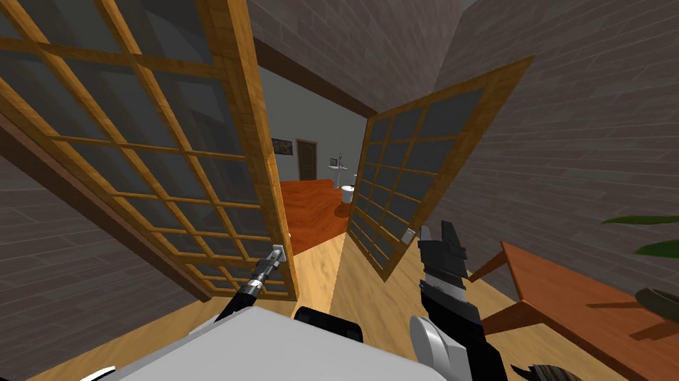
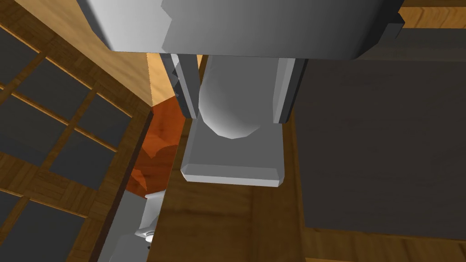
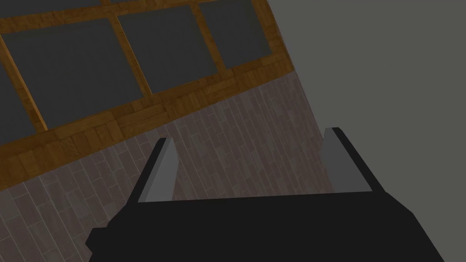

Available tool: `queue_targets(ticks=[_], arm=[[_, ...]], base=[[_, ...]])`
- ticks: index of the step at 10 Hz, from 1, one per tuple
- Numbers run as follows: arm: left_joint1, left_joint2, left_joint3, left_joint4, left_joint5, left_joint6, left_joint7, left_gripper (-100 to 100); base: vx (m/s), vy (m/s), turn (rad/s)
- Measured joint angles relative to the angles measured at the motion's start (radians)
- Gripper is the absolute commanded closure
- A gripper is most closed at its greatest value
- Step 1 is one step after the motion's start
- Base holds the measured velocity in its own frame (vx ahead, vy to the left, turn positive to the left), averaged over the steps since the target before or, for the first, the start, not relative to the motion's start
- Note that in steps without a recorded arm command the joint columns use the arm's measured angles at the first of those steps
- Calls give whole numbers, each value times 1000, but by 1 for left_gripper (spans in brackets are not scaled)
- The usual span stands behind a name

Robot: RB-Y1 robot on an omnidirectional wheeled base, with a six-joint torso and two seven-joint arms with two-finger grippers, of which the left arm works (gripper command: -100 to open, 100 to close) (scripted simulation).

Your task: Pull the door open

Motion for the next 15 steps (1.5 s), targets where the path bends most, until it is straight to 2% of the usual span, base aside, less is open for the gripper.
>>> queue_targets(ticks=[3,6,8,15], arm=[[26,34,-30,-20,-17,-37,33,100],[40,58,-66,4,-38,-82,75,100],[47,63,-74,11,-41,-89,83,100],[57,98,-119,44,-64,-166,135,100]], base=[[-274,51,-142],[-194,27,-70],[-156,30,-119],[-201,60,-131]])
